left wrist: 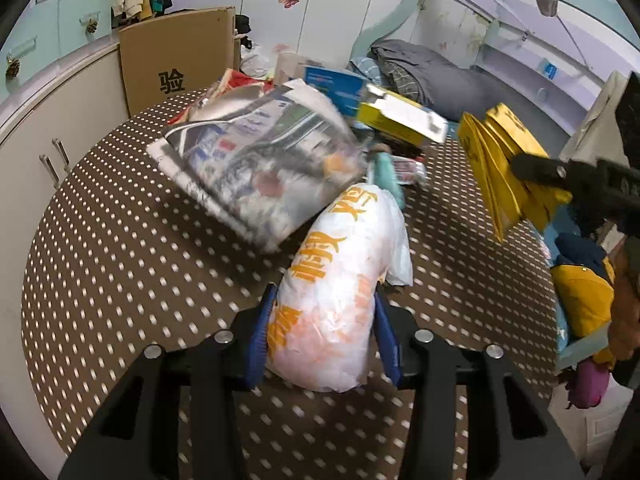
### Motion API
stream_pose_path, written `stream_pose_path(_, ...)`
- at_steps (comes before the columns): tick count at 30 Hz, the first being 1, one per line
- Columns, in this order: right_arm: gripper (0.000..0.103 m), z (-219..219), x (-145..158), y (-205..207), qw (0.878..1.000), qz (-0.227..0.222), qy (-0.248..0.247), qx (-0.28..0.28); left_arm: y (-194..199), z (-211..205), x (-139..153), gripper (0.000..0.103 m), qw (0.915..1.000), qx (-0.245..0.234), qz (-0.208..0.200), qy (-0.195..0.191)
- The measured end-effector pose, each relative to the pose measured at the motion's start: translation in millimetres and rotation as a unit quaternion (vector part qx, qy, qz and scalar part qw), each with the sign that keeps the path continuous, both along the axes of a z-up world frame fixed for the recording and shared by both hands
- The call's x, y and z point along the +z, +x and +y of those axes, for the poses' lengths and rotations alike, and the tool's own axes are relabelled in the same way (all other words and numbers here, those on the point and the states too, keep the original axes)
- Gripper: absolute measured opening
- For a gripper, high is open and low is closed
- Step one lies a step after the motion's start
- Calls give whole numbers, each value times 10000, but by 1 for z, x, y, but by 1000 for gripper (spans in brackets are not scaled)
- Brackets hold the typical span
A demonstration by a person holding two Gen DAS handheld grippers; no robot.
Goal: Collect trash
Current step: 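Grasp the yellow bag with the right gripper while the left gripper grasps the white plastic bag, then carry both bags to the wastebasket and open both grippers to drop them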
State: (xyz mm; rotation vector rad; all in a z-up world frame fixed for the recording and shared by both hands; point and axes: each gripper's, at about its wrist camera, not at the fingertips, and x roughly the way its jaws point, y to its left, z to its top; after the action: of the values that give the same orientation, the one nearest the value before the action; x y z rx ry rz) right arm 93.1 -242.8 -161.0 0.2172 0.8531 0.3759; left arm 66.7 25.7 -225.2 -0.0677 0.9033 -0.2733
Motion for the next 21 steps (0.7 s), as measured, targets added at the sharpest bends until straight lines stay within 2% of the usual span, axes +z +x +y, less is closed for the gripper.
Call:
stream_pose_path(6,39,-20,18,-10,9993,-248,270,-121,-18,-14,26,44,9993,-85,-280,-245)
stream_pose_path(12,39,-51,41,-15,9963,-578,510,-369,-1,-32,60,44,9966,-204,-627,-484)
stream_pose_path(17,39,-97,55,-13,9918,-771,613,-809,28,-80,88,44,9934,-523,-846,-567)
stream_pose_path(21,39,-145,50,-8,9859,-775,656,-1329,46,-121,95,44,9905,-875,-824,-674)
